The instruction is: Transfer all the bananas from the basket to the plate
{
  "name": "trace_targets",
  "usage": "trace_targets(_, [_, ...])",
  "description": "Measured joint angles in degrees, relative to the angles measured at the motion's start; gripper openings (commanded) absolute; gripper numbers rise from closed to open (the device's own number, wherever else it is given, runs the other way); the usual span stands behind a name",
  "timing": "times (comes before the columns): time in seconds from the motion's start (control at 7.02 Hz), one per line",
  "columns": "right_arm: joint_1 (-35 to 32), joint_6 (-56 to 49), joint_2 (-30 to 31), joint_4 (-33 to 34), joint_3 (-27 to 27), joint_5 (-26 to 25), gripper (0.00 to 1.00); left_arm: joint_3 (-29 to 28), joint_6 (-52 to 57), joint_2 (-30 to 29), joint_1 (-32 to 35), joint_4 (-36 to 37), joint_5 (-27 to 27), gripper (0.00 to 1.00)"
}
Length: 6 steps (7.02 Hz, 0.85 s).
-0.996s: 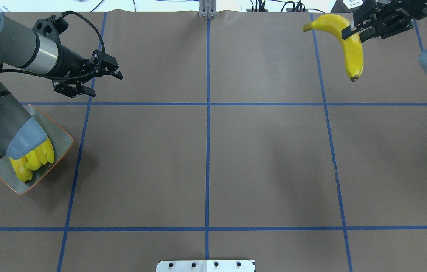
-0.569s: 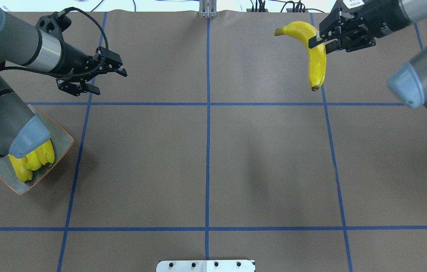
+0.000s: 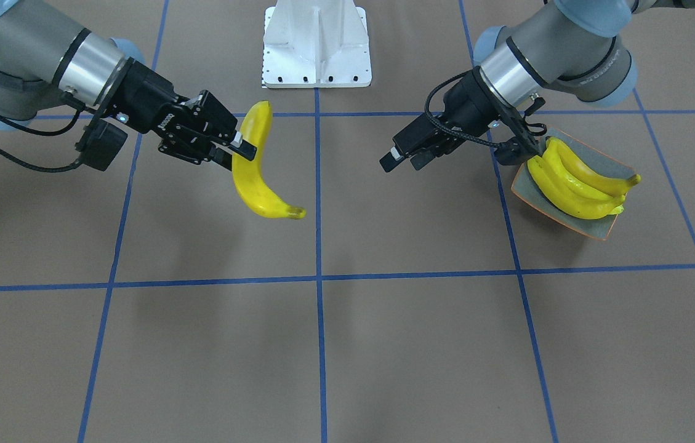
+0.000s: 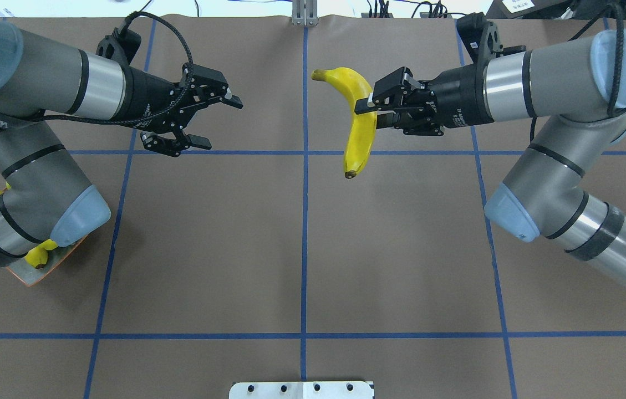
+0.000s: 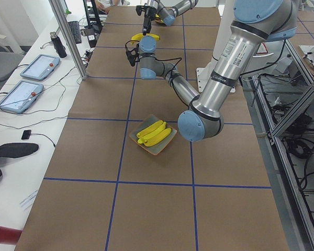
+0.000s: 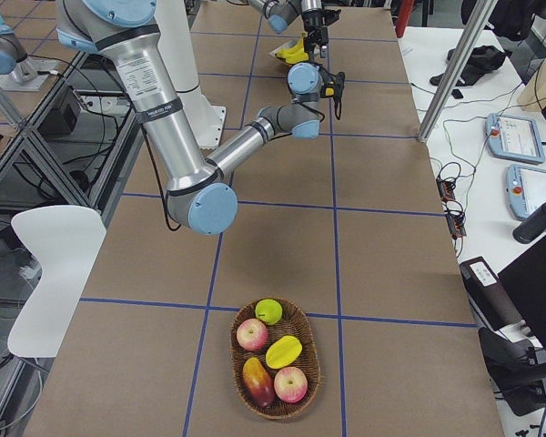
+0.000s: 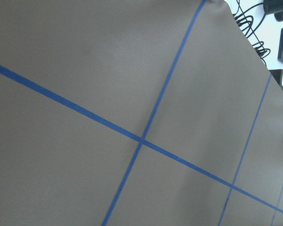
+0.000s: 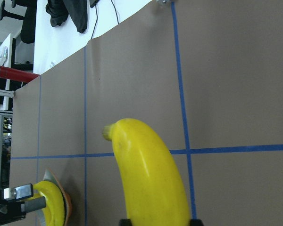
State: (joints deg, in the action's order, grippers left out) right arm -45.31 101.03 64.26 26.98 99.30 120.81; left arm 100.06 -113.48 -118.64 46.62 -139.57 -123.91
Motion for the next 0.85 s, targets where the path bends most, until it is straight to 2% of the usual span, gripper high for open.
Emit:
trace_targets(0.28, [3.12,2.78,-0.07,-3.73,-0.21,-3.72,0.0,-0.54,-4.06,-0.8,-0.67,-5.21,0.82,1.0])
trace_targets(0.57, [4.16,5.16,-0.72,-5.96,-0.46,-4.35,0.0,-0.63,-5.6,-2.18,-2.27,-8.06,1.9,1.0])
trace_targets(0.85, [5.72,8.38,-1.12,-8.03,-0.49,-6.43,0.0,-0.68,-6.5,-3.54,-4.69,-10.67,6.38,1.0])
